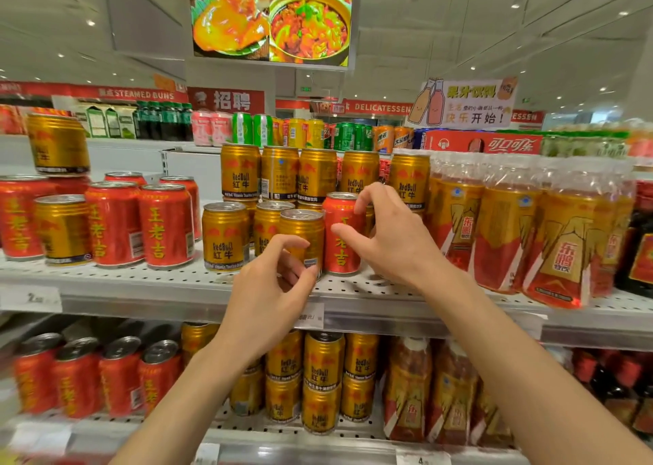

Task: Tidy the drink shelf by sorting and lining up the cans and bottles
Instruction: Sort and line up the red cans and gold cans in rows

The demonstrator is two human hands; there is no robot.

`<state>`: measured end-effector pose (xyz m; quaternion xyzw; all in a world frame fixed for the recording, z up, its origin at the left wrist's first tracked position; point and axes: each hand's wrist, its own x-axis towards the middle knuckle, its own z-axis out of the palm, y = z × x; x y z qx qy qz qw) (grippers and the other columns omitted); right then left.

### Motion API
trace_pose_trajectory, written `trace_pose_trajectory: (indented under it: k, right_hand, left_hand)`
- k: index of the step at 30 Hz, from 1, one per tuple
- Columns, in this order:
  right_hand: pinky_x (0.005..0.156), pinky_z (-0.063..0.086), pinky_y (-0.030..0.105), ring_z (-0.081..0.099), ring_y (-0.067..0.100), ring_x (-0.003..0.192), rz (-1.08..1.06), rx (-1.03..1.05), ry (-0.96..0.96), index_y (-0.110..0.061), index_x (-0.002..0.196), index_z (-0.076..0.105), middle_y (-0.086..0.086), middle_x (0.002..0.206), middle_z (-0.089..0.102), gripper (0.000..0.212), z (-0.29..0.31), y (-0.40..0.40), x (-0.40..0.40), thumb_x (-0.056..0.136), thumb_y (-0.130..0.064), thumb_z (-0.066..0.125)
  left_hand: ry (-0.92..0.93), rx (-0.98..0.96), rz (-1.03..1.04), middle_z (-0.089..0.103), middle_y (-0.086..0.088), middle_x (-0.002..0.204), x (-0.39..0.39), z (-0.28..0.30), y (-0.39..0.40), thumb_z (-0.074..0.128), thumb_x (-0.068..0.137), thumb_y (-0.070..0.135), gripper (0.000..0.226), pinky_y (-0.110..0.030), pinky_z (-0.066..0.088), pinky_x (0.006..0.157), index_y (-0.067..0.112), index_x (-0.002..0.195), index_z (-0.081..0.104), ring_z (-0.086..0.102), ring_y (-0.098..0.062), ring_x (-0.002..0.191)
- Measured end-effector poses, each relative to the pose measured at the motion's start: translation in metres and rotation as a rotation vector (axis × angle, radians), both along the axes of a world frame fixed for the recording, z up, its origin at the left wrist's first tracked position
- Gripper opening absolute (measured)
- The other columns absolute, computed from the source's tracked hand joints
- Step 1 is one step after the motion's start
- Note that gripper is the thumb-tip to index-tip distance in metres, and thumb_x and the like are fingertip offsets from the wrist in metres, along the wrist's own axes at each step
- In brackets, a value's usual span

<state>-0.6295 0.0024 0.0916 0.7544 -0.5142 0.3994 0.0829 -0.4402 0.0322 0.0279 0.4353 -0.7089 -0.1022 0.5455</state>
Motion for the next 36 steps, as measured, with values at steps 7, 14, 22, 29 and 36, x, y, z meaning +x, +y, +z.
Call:
trace_pose_trajectory:
  k: [7,14,22,29,36]
  right_hand:
    - [0.081,0.06,0.043,0.064,0.021,0.097,0.038,0.046,-0.013,-0.027,0.112,0.04,-0.001,0.12,0.061,0.044,0.009,-0.005,0.004,0.089,-0.051,0.069]
    - [0.068,0.061,0.044,0.068,0.021,0.084,0.074,0.026,-0.146,-0.022,0.089,0.042,-0.007,0.103,0.066,0.046,0.007,0.016,-0.012,0.084,-0.055,0.072]
    - [0.045,0.052,0.027,0.071,0.022,0.053,0.229,0.169,-0.657,-0.016,0.087,0.041,0.008,0.091,0.071,0.043,-0.008,0.058,-0.02,0.087,-0.041,0.077]
    - [0.042,0.053,0.025,0.066,0.023,0.049,0.279,0.278,-0.918,-0.012,0.094,0.046,0.006,0.079,0.071,0.044,-0.029,0.082,0.004,0.08,-0.042,0.074]
    - [0.038,0.046,0.023,0.06,0.022,0.046,0.275,0.331,-1.014,-0.012,0.095,0.046,-0.003,0.07,0.068,0.039,-0.063,0.098,0.044,0.081,-0.036,0.073]
  left_hand:
    - [0.008,0.036,-0.011,0.067,0.009,0.081,0.001,-0.001,0.002,0.069,0.092,0.029,0.029,-0.025,0.054,0.074,0.033,0.118,0.056,0.065,-0.006,0.083]
    - [0.007,0.024,-0.013,0.067,0.01,0.085,-0.004,-0.004,0.006,0.072,0.089,0.036,0.036,-0.032,0.057,0.075,0.033,0.12,0.055,0.065,-0.008,0.083]
    - [-0.068,0.023,-0.106,0.06,0.017,0.111,-0.008,-0.009,0.013,0.074,0.074,0.065,0.074,-0.015,0.05,0.084,0.039,0.137,0.046,0.059,-0.003,0.103]
    - [-0.081,0.025,-0.214,0.056,0.021,0.128,0.011,-0.016,0.02,0.074,0.079,0.056,0.066,-0.006,0.045,0.093,0.038,0.138,0.049,0.054,0.007,0.116]
    - [-0.015,0.098,-0.306,0.067,0.022,0.119,0.058,-0.039,0.033,0.086,0.074,0.047,0.06,-0.026,0.054,0.093,0.04,0.127,0.06,0.065,-0.002,0.11]
